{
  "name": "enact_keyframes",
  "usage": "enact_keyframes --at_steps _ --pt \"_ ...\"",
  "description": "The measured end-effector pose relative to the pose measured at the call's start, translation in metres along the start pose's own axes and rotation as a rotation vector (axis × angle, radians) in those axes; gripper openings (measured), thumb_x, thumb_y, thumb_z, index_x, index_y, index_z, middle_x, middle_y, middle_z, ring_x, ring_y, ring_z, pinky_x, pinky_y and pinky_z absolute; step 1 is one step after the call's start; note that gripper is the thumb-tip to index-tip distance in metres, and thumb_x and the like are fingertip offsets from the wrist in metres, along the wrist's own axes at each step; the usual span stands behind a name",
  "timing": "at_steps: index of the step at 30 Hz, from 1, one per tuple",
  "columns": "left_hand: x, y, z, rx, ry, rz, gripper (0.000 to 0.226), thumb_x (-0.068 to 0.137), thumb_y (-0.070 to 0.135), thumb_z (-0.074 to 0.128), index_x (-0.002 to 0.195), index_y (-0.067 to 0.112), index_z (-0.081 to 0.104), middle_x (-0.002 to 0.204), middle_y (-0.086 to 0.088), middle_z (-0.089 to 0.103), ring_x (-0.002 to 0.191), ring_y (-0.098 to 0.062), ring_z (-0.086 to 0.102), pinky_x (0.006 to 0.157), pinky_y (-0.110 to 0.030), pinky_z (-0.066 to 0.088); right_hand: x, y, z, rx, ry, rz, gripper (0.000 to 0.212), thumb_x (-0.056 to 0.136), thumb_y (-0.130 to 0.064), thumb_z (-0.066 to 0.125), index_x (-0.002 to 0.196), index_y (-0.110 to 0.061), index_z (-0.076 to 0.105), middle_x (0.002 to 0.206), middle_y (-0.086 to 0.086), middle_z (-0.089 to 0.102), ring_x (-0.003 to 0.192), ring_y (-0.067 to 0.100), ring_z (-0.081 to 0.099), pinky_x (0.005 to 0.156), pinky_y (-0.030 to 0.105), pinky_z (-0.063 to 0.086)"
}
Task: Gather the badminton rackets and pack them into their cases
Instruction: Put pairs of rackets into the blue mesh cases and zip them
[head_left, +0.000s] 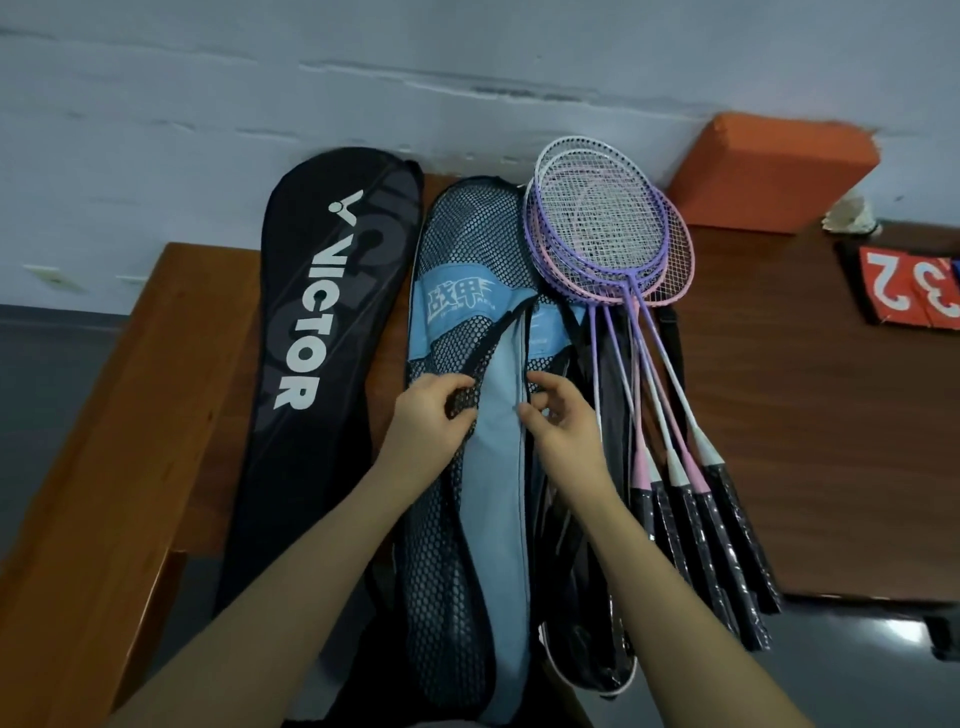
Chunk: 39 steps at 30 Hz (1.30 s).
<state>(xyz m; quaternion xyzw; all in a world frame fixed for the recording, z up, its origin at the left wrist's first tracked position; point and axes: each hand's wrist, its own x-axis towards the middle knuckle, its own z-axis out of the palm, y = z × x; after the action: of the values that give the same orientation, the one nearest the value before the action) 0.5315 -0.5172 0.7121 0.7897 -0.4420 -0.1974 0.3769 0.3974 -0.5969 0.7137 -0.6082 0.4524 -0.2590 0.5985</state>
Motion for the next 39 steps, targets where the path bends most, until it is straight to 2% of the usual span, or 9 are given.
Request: enact_keyframes --at_steps 3,8,12,18,23,29,33,36,39 --pt "0.014 0.010 0.011 0.048 -0.081 0.056 0.045 0.084 0.004 0.059 0.128 0.008 0.051 0.112 -0.010 0.053 0.104 -0.018 0.052 0.088 -0.016 0.035 -0.005 -0.009 -0.006 -0.096 -0.056 -0.060 0.033 0.089 -0.003 0.056 0.117 -0.021 0.056 0.077 -0.001 0.048 0.058 0.006 0.044 0.056 0.017 0.040" --pt "0.049 0.028 0.011 0.051 -0.066 0.037 0.040 0.088 0.007 0.056 0.128 0.008 0.053 0.116 -0.010 0.052 0.107 -0.021 0.052 0.092 -0.019 0.034 -0.008 -0.018 -0.012 -0.088 -0.036 -0.091 0.027 0.089 -0.001 0.057 0.112 -0.015 0.062 0.086 -0.006 0.060 0.063 0.002 0.049 0.059 0.009 0.042" --pt "0.044 0.030 0.002 0.000 0.024 0.029 0.032 0.089 0.008 0.056 0.121 0.007 0.059 0.111 -0.011 0.059 0.100 -0.020 0.056 0.087 -0.015 0.035 -0.007 -0.019 -0.007 -0.046 -0.026 -0.025 0.028 0.085 0.003 0.056 0.103 -0.016 0.065 0.082 -0.006 0.060 0.060 0.010 0.047 0.055 0.014 0.040" --pt "0.030 0.037 -0.023 -0.167 0.227 0.011 0.030 0.087 0.008 0.059 0.117 0.012 0.063 0.098 0.001 0.061 0.083 -0.006 0.055 0.079 -0.010 0.042 0.005 -0.044 0.015 0.022 -0.070 -0.063 0.024 0.082 0.002 0.061 0.082 -0.021 0.067 0.083 -0.004 0.067 0.073 0.007 0.058 0.071 0.021 0.048" --pt "0.026 0.037 -0.057 -0.331 0.321 0.030 0.029 0.087 0.008 0.060 0.115 0.015 0.064 0.097 0.009 0.059 0.088 -0.002 0.059 0.084 -0.012 0.046 0.004 -0.061 0.028 0.038 -0.081 -0.171 0.034 0.082 0.008 0.054 0.094 -0.020 0.069 0.093 -0.010 0.069 0.078 0.011 0.059 0.072 0.018 0.049" --pt "0.018 0.017 -0.073 -0.160 0.329 0.076 0.029 0.088 0.005 0.058 0.116 0.011 0.063 0.098 0.004 0.058 0.079 0.003 0.053 0.078 0.001 0.036 0.006 -0.051 0.033 -0.207 -0.021 -0.201 0.040 0.087 0.003 0.045 0.113 -0.018 0.066 0.109 0.002 0.061 0.097 0.009 0.058 0.090 0.028 0.048" --pt "0.012 0.001 -0.078 -0.096 0.325 0.124 0.026 0.087 0.002 0.058 0.110 0.010 0.067 0.099 0.000 0.060 0.088 -0.004 0.054 0.083 -0.002 0.038 0.008 -0.049 0.029 -0.364 0.083 -0.238 0.038 0.092 -0.001 0.042 0.120 -0.016 0.063 0.104 0.006 0.053 0.092 0.011 0.053 0.087 0.020 0.042" --pt "0.007 0.000 -0.078 -0.116 0.379 0.173 0.024 0.086 0.000 0.058 0.106 0.008 0.068 0.098 -0.004 0.062 0.088 -0.003 0.055 0.084 -0.006 0.041 0.013 -0.049 0.025 -0.449 0.158 -0.211 0.039 0.092 0.000 0.040 0.123 -0.015 0.060 0.103 0.006 0.048 0.083 0.005 0.049 0.073 0.005 0.037" --pt "0.004 0.003 -0.075 -0.124 0.382 0.213 0.023 0.086 -0.001 0.058 0.105 0.007 0.068 0.097 0.000 0.057 0.090 -0.001 0.052 0.085 -0.004 0.038 0.016 -0.044 0.020 -0.486 0.153 -0.161 0.039 0.091 -0.001 0.041 0.120 -0.015 0.062 0.101 0.007 0.049 0.086 0.016 0.054 0.071 0.016 0.038"
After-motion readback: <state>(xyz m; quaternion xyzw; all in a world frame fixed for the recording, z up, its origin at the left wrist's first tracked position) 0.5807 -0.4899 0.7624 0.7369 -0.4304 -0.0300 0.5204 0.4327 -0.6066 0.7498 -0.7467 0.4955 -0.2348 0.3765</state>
